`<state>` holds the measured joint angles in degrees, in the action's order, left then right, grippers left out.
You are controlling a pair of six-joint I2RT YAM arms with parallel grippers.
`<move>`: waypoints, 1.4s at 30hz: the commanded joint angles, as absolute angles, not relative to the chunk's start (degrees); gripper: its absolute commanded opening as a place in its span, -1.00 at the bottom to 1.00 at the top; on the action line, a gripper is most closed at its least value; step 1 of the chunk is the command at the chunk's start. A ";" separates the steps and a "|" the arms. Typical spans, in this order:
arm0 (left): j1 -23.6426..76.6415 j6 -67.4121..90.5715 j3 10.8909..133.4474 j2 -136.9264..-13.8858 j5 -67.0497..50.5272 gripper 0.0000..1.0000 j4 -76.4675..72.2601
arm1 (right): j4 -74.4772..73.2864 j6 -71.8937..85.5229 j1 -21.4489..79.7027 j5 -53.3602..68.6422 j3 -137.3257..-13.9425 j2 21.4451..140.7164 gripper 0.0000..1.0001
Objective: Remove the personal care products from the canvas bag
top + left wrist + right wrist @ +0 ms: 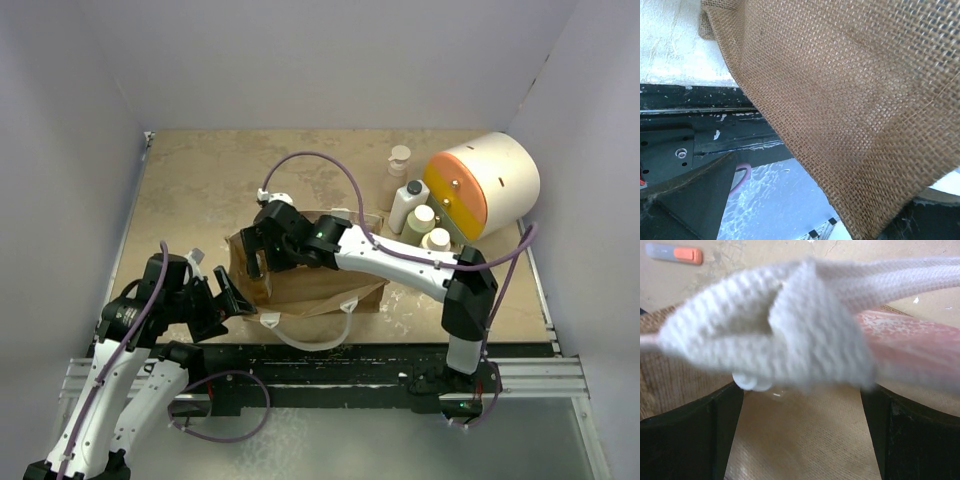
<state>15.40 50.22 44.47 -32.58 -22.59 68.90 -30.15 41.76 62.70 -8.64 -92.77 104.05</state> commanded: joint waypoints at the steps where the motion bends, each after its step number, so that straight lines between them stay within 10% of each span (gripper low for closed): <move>1: 15.29 50.58 44.47 -33.00 -22.98 0.90 70.31 | -33.46 47.46 63.95 -12.49 -98.39 106.29 1.00; 15: 15.27 50.66 45.21 -34.94 -24.14 0.90 69.17 | -40.97 59.72 65.94 -21.97 -106.68 115.19 0.96; 23: 15.25 50.34 45.48 -35.40 -24.60 0.90 68.78 | -46.02 64.11 66.01 -20.50 -109.78 120.55 0.26; 36: 15.26 49.79 44.29 -33.63 -25.31 0.93 69.17 | -52.10 65.42 66.07 -19.34 -112.39 125.35 0.56; 42: 15.29 51.02 42.67 -32.26 -26.12 0.94 68.08 | -50.71 64.99 66.01 -16.37 -111.79 124.35 0.22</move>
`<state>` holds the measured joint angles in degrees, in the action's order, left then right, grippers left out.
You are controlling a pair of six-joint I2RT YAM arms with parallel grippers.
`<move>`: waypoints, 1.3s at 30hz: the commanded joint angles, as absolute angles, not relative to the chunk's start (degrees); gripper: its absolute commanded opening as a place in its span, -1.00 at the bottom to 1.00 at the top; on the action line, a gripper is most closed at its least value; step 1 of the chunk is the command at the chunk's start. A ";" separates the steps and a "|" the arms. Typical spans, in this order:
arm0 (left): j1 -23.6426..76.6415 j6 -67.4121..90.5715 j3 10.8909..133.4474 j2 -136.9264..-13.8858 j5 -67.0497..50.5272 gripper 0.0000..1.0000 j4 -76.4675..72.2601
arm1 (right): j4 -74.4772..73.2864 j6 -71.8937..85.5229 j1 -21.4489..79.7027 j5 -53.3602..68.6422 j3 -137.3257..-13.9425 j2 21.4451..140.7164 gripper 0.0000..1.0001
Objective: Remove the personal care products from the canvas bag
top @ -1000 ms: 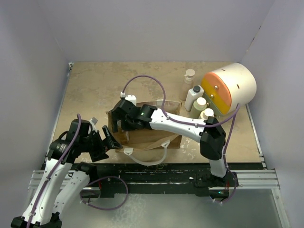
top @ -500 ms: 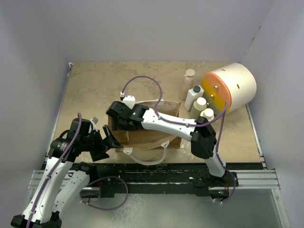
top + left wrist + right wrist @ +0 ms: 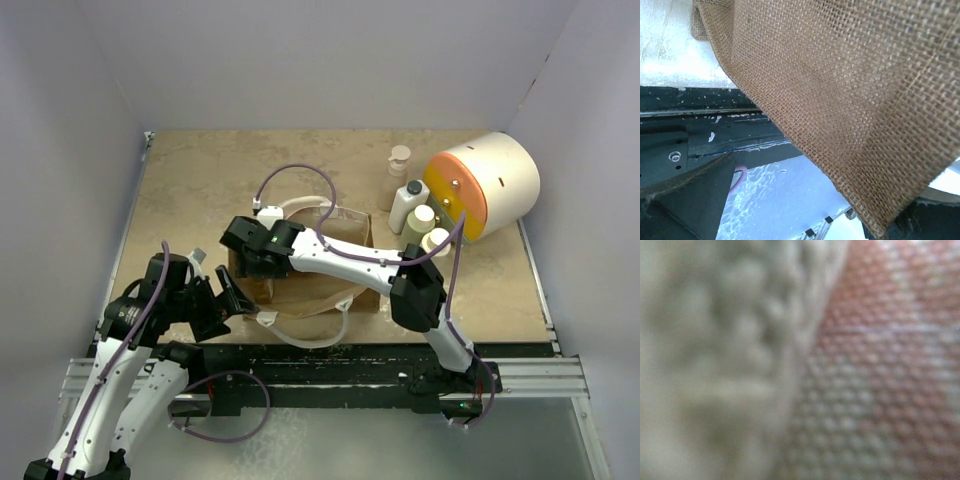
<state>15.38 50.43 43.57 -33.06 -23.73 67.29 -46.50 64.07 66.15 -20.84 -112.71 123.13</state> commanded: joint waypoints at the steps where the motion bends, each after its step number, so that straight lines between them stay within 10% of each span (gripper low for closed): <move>1: 15.29 50.99 42.78 -32.26 -26.18 0.94 68.10 | -49.75 64.54 66.01 -15.68 -111.41 123.90 0.11; 11: 15.28 49.66 43.42 -33.30 -25.94 0.95 68.08 | -46.48 60.46 65.50 -15.84 -109.63 115.59 -1.00; 39: 15.29 48.30 48.00 -37.35 -24.31 0.96 64.55 | -21.87 54.08 55.49 1.38 -84.86 84.62 -1.00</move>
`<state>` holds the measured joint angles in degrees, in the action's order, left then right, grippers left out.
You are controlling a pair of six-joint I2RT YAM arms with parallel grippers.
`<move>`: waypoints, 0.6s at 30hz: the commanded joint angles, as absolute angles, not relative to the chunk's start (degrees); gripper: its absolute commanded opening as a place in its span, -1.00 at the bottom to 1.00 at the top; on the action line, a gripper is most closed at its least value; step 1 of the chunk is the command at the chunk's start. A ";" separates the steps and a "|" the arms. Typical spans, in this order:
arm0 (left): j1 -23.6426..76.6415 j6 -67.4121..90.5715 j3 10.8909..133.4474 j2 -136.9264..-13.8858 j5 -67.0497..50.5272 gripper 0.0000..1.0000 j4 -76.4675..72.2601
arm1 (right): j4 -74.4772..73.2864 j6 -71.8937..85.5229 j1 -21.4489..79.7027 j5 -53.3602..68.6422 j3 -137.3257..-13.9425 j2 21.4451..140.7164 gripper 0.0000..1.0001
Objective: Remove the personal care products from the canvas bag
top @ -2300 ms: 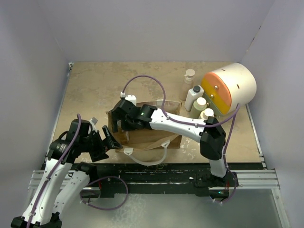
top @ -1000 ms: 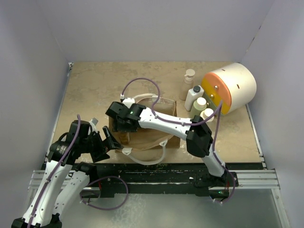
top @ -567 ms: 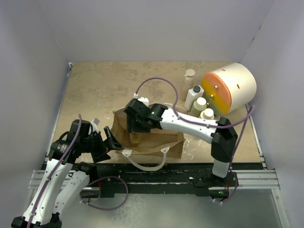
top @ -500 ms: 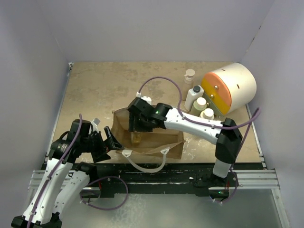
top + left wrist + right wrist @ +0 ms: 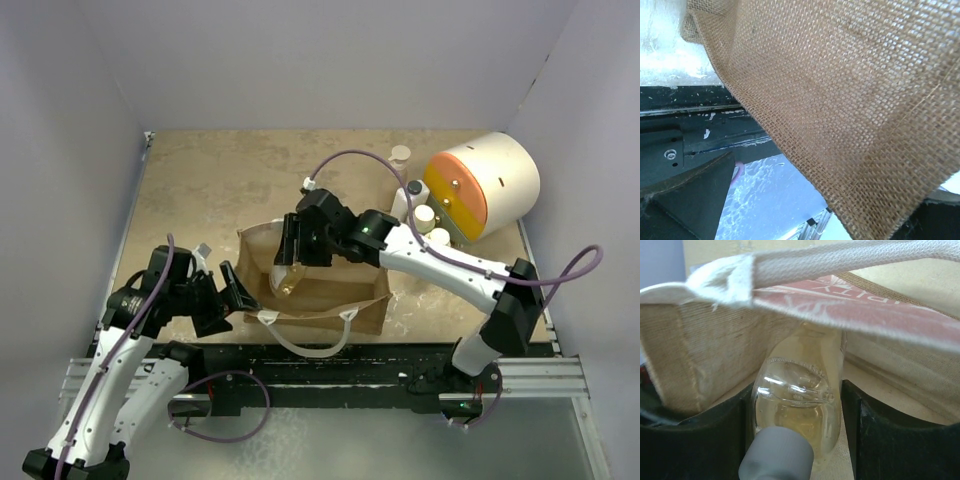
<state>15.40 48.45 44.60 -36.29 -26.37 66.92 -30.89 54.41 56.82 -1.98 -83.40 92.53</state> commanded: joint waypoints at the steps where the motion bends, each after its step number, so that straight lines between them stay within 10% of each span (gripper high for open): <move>1: 15.29 48.37 48.66 -37.88 -23.81 0.95 64.19 | -20.87 53.66 55.13 2.16 -84.62 83.71 -1.00; 18: 15.23 41.56 58.05 -47.60 -16.17 0.97 63.37 | -19.88 73.16 46.06 15.38 -88.92 71.28 -1.00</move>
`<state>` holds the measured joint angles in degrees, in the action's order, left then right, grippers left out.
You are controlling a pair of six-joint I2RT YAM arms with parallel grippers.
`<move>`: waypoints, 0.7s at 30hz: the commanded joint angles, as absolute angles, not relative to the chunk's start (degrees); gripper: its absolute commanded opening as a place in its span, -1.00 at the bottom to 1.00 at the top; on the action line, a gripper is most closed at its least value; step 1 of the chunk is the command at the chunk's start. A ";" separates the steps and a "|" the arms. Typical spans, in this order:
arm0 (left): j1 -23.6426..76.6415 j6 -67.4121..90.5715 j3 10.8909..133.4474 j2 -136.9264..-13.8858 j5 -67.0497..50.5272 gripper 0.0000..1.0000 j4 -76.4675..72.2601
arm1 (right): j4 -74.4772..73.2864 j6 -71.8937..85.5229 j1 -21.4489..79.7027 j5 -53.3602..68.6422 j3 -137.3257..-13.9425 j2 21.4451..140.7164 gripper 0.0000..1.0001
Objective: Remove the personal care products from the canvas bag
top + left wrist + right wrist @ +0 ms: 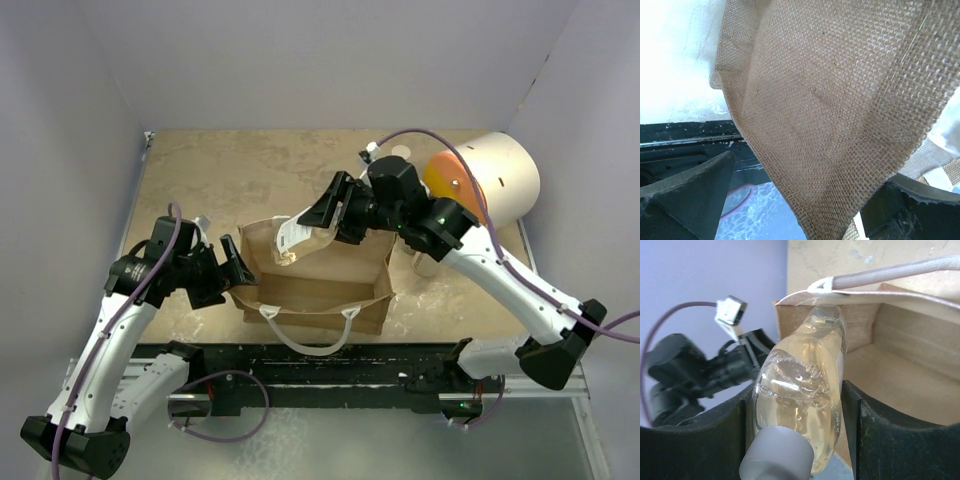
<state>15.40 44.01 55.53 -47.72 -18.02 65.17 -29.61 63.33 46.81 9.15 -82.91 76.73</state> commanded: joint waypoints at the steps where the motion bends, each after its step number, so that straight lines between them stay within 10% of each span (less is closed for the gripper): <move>1: 15.28 41.31 58.09 -47.70 -16.03 0.97 63.45 | -20.70 74.26 45.73 15.27 -89.93 71.06 -1.00; 21: 15.27 38.74 59.37 -47.40 -15.19 0.99 65.48 | -55.50 57.27 28.89 -8.70 -119.51 74.07 -1.00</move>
